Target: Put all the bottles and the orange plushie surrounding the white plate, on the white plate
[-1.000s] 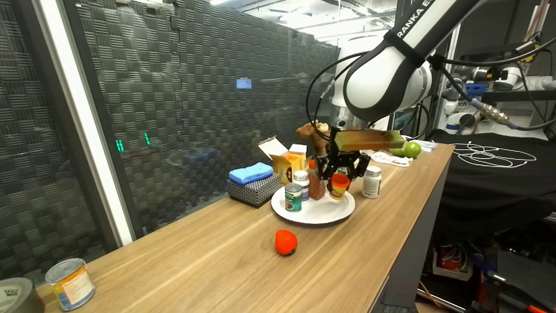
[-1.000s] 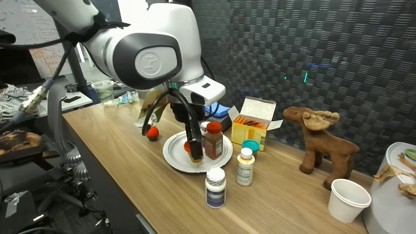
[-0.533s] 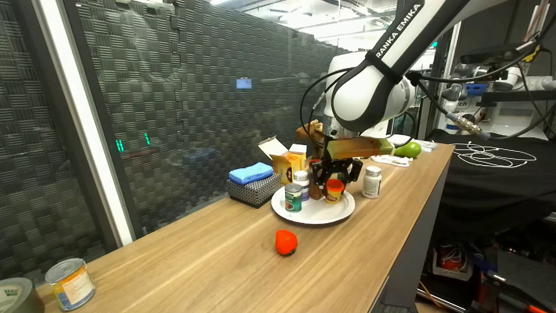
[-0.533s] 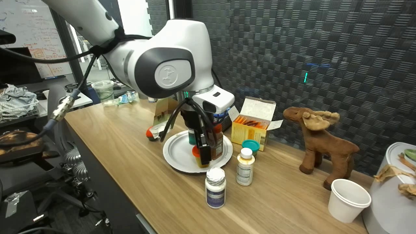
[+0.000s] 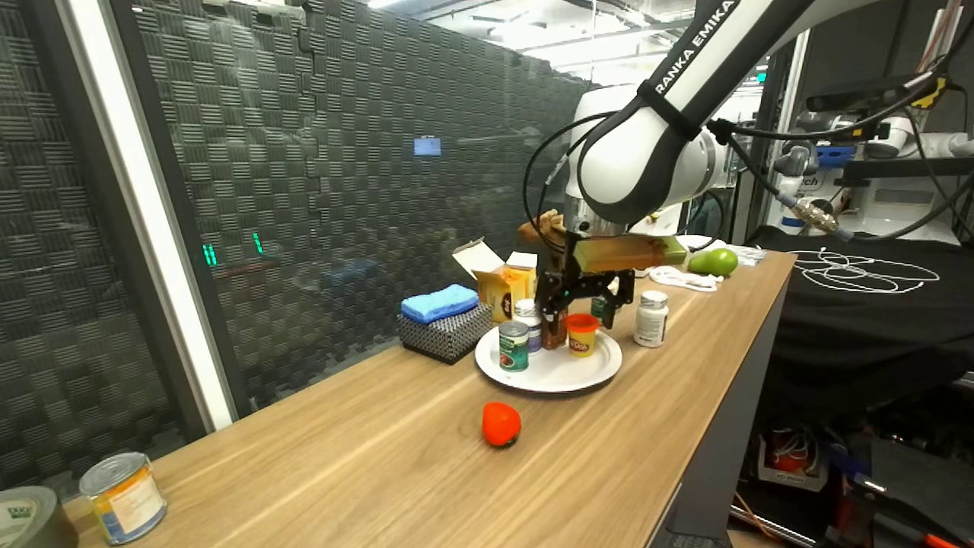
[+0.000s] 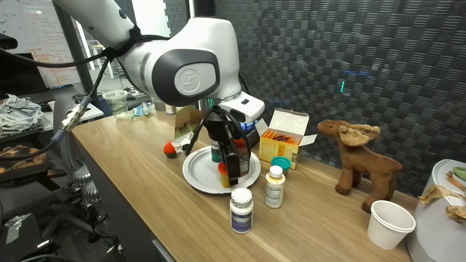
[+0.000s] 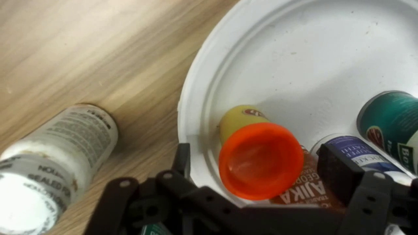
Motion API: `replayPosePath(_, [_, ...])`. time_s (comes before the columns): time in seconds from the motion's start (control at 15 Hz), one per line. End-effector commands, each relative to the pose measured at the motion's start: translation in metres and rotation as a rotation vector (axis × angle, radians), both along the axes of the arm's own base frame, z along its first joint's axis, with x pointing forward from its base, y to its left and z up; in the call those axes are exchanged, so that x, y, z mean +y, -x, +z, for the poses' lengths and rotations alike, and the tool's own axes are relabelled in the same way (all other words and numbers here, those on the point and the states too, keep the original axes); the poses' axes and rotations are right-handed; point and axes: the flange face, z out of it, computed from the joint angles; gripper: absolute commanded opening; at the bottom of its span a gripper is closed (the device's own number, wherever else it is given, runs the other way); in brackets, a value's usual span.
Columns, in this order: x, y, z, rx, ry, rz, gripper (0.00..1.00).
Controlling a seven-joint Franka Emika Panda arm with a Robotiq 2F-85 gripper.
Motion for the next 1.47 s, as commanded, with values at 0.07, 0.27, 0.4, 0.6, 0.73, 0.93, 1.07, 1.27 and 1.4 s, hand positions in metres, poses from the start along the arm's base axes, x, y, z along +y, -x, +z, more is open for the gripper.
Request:
replayPosePath(0.07, [0.003,0.019,0.037,-0.052,0.015,0.002,1.00])
replayPosePath(0.27, [0.001,0.037,0.061,-0.090,0.043,-0.012,1.00])
replayPosePath(0.4, [-0.005,0.054,0.075,-0.107,0.071,-0.029,1.00])
replayPosePath(0.6, [-0.020,0.078,0.087,-0.114,0.120,-0.076,1.00])
replayPosePath(0.73, [-0.030,0.091,0.093,-0.115,0.153,-0.105,1.00])
replayPosePath(0.93, [-0.049,0.101,0.091,-0.089,0.167,-0.142,1.00])
replayPosePath(1.07, [-0.062,0.101,0.087,-0.076,0.158,-0.161,1.00])
replayPosePath(1.27, [-0.078,0.097,0.082,-0.060,0.144,-0.185,1.00])
replayPosePath(1.4, [-0.084,0.094,0.079,-0.054,0.129,-0.192,1.00])
